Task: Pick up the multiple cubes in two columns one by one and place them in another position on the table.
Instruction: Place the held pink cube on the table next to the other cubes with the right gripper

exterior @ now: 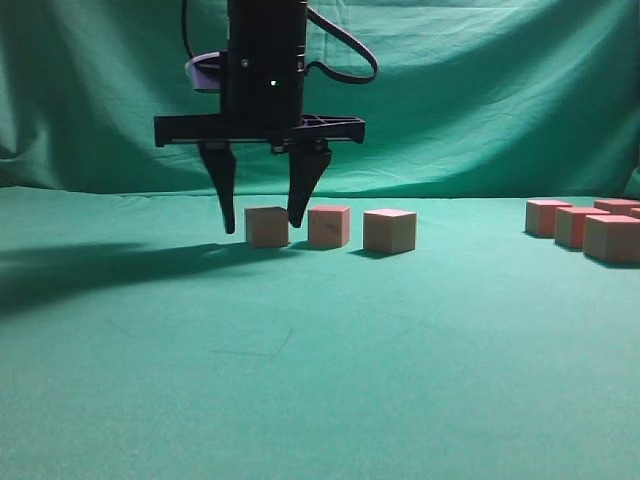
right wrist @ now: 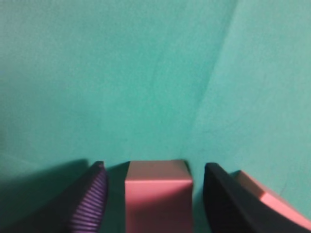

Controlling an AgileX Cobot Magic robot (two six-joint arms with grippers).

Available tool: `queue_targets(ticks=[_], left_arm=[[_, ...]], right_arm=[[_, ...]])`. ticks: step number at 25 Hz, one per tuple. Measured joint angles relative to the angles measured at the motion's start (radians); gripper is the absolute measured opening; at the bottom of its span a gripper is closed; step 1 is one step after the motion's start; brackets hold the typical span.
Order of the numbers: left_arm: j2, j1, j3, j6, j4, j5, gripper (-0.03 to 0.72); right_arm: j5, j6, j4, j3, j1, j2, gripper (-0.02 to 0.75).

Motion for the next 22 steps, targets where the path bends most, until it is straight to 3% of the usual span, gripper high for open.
queue_targets(ticks=[10,15,22], left_arm=[[0.0,0.0,0.0,0.0,0.0,0.0,0.0],[0.0,0.0,0.0,0.0,0.0,0.0,0.0],[0.0,0.0,0.0,0.0,0.0,0.0,0.0]], right_arm=[[-0.1,-0.063,-0.004,0.0,0.0,0.0,0.419],[-0.191,-0.084,-0.1,-0.004,0.0,0.0,0.419],[-0.047,-0.086,-0.141,-0.17,0.0,-0.028,0.419]])
